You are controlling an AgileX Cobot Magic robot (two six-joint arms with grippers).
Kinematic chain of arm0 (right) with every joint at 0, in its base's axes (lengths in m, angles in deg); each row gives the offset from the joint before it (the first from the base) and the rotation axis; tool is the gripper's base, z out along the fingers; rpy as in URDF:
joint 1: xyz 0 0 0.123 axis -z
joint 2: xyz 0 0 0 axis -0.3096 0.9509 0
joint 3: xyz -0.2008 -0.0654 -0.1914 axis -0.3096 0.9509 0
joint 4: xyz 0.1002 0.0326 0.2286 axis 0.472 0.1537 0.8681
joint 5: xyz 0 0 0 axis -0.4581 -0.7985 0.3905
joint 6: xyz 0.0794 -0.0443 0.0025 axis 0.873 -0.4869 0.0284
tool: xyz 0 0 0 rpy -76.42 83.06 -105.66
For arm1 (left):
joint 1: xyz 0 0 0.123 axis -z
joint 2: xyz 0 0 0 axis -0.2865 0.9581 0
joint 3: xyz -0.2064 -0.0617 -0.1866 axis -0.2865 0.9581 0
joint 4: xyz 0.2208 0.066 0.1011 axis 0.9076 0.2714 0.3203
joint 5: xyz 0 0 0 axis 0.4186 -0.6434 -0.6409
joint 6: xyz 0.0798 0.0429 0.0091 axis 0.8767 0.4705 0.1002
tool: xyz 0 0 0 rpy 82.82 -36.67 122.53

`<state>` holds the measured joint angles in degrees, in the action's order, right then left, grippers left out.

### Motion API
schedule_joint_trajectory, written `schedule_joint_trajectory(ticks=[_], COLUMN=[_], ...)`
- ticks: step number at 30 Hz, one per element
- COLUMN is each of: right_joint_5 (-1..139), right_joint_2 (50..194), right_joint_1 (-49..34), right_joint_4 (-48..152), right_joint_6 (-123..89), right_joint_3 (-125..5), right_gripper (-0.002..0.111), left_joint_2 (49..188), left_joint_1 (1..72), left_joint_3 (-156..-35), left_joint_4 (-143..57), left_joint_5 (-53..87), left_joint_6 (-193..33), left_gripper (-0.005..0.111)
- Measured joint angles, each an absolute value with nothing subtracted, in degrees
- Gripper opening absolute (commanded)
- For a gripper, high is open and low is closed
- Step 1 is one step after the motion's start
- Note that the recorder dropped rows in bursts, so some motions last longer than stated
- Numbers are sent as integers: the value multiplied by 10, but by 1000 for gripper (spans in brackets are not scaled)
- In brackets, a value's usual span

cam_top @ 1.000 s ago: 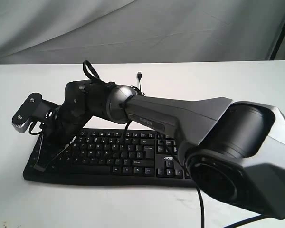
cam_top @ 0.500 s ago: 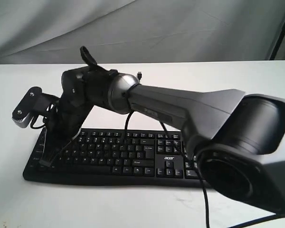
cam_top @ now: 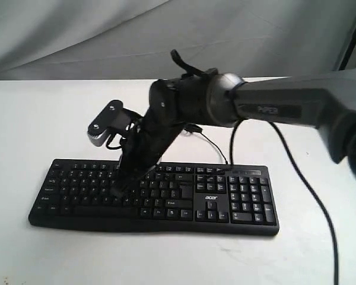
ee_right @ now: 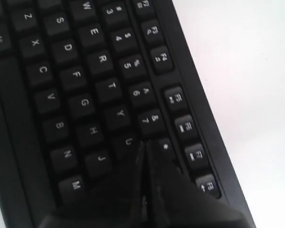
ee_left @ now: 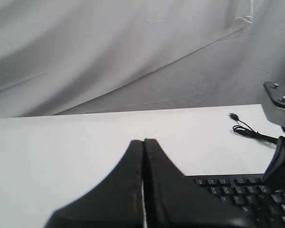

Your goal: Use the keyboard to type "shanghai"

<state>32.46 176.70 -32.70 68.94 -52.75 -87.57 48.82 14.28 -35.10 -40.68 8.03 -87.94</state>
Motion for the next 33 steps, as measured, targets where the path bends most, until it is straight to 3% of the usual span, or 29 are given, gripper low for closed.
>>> schedule_joint_trajectory(ticks=[12,33], right_joint_5=[393,394], right_joint_2=[1737,1760], right_joint_1=[-304,-304], right_joint_4=[847,865], right_joint_6=[-685,-705], right_joint_3=[-799,-799], right_gripper=[0,0], left_joint_2=[488,488], left_joint_1=[143,143], left_joint_3=[-351,-351], left_joint_4=[-407,-407], left_joint_5=[80,80], left_joint_6=[-879,-879], left_gripper=[0,0])
